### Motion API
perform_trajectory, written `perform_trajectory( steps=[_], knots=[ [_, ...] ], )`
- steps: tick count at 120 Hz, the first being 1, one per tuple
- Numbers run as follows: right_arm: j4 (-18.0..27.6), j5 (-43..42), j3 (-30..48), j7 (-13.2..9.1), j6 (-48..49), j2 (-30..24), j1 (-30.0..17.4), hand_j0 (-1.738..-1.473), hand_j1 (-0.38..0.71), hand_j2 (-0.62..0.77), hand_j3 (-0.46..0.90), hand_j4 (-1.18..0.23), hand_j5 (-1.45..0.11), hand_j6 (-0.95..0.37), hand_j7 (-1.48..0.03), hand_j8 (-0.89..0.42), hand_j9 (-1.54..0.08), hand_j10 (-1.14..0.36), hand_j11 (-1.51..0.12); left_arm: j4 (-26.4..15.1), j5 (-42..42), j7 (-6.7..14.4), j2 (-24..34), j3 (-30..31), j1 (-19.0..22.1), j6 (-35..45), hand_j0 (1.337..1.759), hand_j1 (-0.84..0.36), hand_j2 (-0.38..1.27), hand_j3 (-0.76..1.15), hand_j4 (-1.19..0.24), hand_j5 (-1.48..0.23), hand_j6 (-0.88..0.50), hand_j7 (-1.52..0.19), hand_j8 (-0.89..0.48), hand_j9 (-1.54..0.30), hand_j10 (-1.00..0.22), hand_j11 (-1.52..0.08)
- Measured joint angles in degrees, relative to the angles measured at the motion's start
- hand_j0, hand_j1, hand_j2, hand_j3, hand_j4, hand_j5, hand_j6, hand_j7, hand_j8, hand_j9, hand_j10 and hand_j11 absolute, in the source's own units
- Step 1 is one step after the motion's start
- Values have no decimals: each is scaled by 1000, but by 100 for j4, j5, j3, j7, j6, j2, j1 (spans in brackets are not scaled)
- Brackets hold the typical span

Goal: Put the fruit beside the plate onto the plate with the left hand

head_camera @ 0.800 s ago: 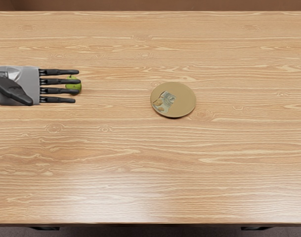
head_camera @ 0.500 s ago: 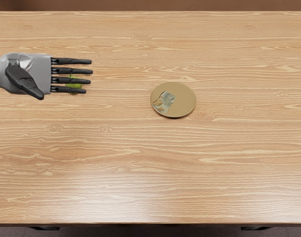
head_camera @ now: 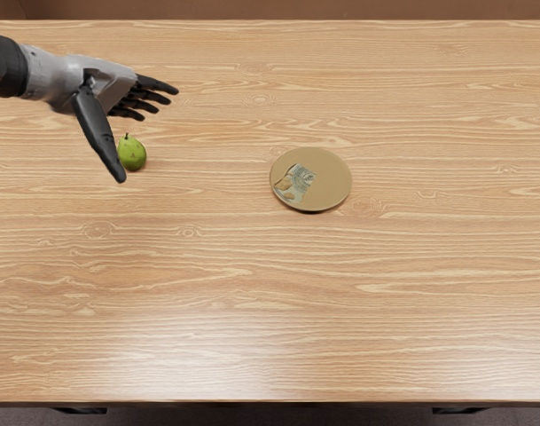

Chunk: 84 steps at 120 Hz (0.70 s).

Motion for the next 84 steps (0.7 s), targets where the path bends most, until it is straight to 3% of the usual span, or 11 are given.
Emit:
perform_trajectory(
  steps=[22,44,58,84],
  knots=[
    [0,0,0,-1,2,0,0,-1658,-310,-7,0,-33,-43,-33,-43,-33,-43,-33,-43,280,1595,0,-347,74,120,414,1658,349,0,0,-3,0,-3,0,-3,0,-2,0],
    [0,0,1,-1,4,0,0,-1658,-310,-7,0,-33,-43,-33,-43,-33,-43,-33,-43,334,2646,0,-608,576,122,1268,1658,349,1,0,-4,-1,-4,0,-4,0,-3,0],
    [0,0,0,-1,2,0,0,-1658,-310,-7,0,-33,-43,-33,-43,-33,-43,-33,-43,385,3146,0,-823,949,132,1673,1658,349,1,0,-4,-1,-5,0,-5,0,-3,0],
    [0,0,0,-1,0,0,0,-1658,-310,-7,0,-33,-43,-33,-43,-33,-43,-33,-43,891,3400,0,-1251,1244,273,1918,1658,349,1,0,-4,-1,-6,0,-5,0,-4,0]
  ],
)
